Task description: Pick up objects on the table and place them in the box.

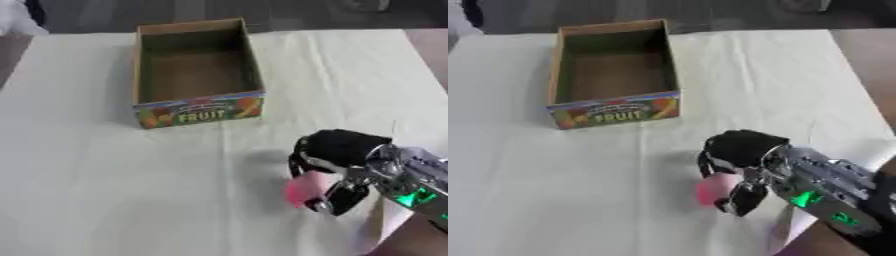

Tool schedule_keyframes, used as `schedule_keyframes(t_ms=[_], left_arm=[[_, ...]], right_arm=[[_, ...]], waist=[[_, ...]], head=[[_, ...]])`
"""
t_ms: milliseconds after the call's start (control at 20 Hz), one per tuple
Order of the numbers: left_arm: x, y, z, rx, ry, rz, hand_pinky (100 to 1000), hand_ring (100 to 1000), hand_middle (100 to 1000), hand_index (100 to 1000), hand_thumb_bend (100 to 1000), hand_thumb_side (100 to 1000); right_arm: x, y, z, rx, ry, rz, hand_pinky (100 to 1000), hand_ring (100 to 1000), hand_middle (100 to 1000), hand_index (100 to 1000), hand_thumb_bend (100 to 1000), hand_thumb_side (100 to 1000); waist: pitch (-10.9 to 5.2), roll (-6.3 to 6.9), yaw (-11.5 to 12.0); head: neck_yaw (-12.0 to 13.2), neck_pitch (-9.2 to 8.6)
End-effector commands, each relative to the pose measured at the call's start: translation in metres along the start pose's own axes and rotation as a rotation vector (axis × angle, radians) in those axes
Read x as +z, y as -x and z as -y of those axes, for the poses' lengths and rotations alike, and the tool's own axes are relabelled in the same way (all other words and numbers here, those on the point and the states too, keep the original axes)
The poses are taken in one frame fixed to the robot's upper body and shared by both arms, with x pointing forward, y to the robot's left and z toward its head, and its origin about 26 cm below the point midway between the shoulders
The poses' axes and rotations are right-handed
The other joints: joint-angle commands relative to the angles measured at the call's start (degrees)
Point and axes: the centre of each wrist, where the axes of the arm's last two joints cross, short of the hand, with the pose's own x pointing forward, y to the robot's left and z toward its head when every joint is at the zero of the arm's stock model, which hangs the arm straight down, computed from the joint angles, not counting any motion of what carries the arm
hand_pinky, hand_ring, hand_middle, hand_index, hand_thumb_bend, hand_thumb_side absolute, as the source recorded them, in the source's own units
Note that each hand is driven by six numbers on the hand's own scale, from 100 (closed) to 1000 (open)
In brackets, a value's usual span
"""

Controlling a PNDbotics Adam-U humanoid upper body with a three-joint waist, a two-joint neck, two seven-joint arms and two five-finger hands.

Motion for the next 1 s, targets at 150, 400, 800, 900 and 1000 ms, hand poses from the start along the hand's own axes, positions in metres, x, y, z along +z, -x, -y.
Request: schedule_keyframes(t_ms=[150,400,800,900,1000], left_arm=[[-0.004,-0.006,0.001,0.011,0.007,0.028,693,657,623,793,100,705],[-0.004,-0.006,0.000,0.010,0.005,0.027,693,657,623,793,100,705],[-0.004,-0.006,0.000,0.009,0.004,0.026,691,657,623,793,100,706],[-0.004,-0.006,0.000,0.008,0.004,0.025,690,657,623,793,100,706],[-0.004,-0.006,0.000,0.008,0.004,0.025,690,657,623,793,100,706]], right_arm=[[0.007,0.005,0.014,0.012,0.029,-0.010,700,752,480,622,182,111],[0.007,0.005,0.015,-0.003,0.028,-0.005,696,747,473,614,142,125],[0.008,0.005,0.020,-0.003,0.056,0.007,695,743,470,612,100,107],[0.009,0.006,0.023,-0.002,0.071,0.009,695,742,468,610,100,108],[0.010,0.007,0.027,0.000,0.092,0.011,696,740,466,608,100,112]], waist=[[-1.00,0.04,0.1],[-0.97,0.07,0.1],[-1.01,0.04,0.0],[-1.03,0.02,0.0],[-1.07,0.02,0.0]], head=[[-0.5,-0.25],[-0.6,-0.22],[-0.6,-0.20],[-0.5,-0.25],[-0.5,-0.36]])
